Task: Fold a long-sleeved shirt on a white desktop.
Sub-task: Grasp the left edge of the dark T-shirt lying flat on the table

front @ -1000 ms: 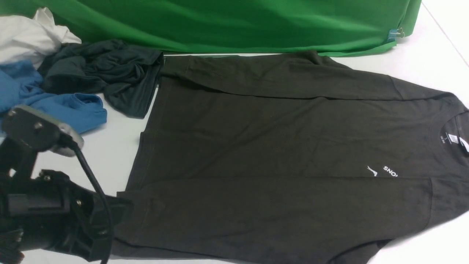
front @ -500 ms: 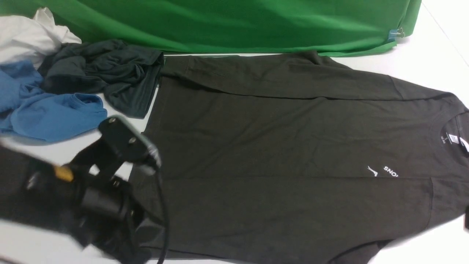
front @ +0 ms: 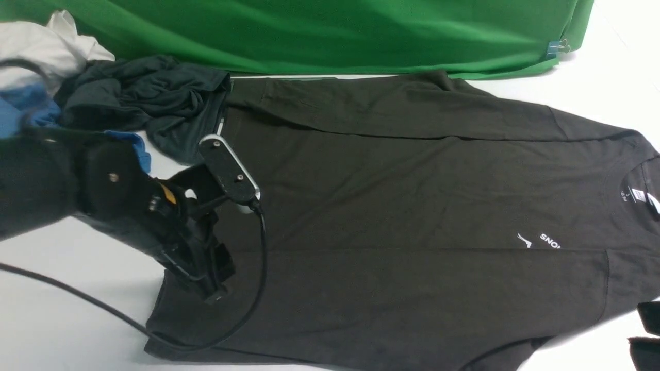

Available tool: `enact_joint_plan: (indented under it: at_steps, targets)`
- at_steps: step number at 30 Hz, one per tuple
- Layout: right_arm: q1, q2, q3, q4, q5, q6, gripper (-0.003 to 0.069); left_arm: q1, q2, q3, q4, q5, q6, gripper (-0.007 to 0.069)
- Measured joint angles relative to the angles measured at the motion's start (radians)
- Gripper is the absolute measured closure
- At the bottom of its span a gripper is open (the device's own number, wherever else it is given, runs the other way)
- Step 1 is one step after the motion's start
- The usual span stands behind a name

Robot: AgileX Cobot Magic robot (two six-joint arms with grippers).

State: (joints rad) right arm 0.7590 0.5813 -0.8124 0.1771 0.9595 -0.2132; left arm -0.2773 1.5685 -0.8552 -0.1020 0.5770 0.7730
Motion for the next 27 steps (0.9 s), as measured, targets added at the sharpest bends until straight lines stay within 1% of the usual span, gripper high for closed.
enact_joint_plan:
  at_steps: [3, 7, 9, 12, 13, 14, 15, 16, 17, 19, 21, 27]
  targets:
    - [0.001, 0.000, 0.000, -0.001, 0.000, 0.000, 0.0421, 0.024, 0.081, -0.016, 0.040, -0.033, 0.000, 0.0186]
    - [0.002, 0.000, 0.000, -0.001, 0.000, 0.000, 0.0421, 0.035, 0.145, -0.028, 0.069, -0.054, 0.000, 0.0192]
    - [0.002, 0.000, 0.000, -0.001, 0.000, 0.000, 0.0420, 0.035, 0.150, -0.030, 0.071, -0.059, 0.000, 0.0220]
    - [0.002, 0.000, 0.000, -0.001, 0.000, 0.000, 0.0420, 0.035, 0.154, -0.037, 0.048, -0.036, 0.000, 0.0312]
    - [0.002, 0.000, 0.000, -0.001, 0.000, 0.000, 0.0420, 0.035, 0.154, -0.037, 0.045, -0.035, 0.000, 0.0319]
    - [0.002, 0.000, 0.000, -0.001, 0.000, 0.000, 0.0420, 0.035, 0.153, -0.037, 0.042, -0.029, 0.000, 0.0350]
    - [0.002, 0.000, 0.000, -0.001, 0.000, 0.000, 0.0420, 0.035, 0.146, -0.037, 0.030, -0.019, 0.001, 0.0415]
    - [0.002, 0.000, 0.000, -0.001, 0.000, 0.000, 0.0420, 0.035, 0.140, -0.037, 0.025, -0.011, 0.004, 0.0465]
    - [0.002, 0.000, 0.000, -0.001, 0.000, 0.000, 0.0420, 0.035, 0.137, -0.037, 0.025, -0.010, 0.004, 0.0482]
    - [0.002, 0.000, 0.000, -0.001, 0.000, 0.001, 0.0420, 0.035, 0.108, -0.037, 0.014, 0.000, 0.008, 0.0557]
    - [0.002, 0.000, 0.000, -0.001, -0.001, 0.001, 0.0420, 0.035, 0.083, -0.037, 0.008, 0.002, 0.012, 0.0573]
    - [0.002, 0.000, 0.000, -0.001, -0.011, 0.001, 0.0420, 0.035, 0.007, -0.037, 0.000, 0.026, 0.030, 0.0575]
